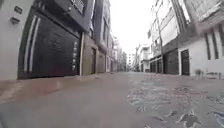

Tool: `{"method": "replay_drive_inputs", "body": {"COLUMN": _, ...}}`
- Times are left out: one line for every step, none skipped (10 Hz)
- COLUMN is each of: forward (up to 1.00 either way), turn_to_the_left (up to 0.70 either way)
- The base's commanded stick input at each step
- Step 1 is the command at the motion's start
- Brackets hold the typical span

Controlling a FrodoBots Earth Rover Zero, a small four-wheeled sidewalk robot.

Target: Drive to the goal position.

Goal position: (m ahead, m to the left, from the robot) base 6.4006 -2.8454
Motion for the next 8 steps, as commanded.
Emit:
{"method": "replay_drive_inputs", "body": {"forward": 0.85, "turn_to_the_left": -0.28}}
{"method": "replay_drive_inputs", "body": {"forward": 0.85, "turn_to_the_left": -0.26}}
{"method": "replay_drive_inputs", "body": {"forward": 0.85, "turn_to_the_left": -0.24}}
{"method": "replay_drive_inputs", "body": {"forward": 0.85, "turn_to_the_left": -0.22}}
{"method": "replay_drive_inputs", "body": {"forward": 0.85, "turn_to_the_left": -0.19}}
{"method": "replay_drive_inputs", "body": {"forward": 0.85, "turn_to_the_left": -0.17}}
{"method": "replay_drive_inputs", "body": {"forward": 0.85, "turn_to_the_left": -0.15}}
{"method": "replay_drive_inputs", "body": {"forward": 0.85, "turn_to_the_left": -0.12}}
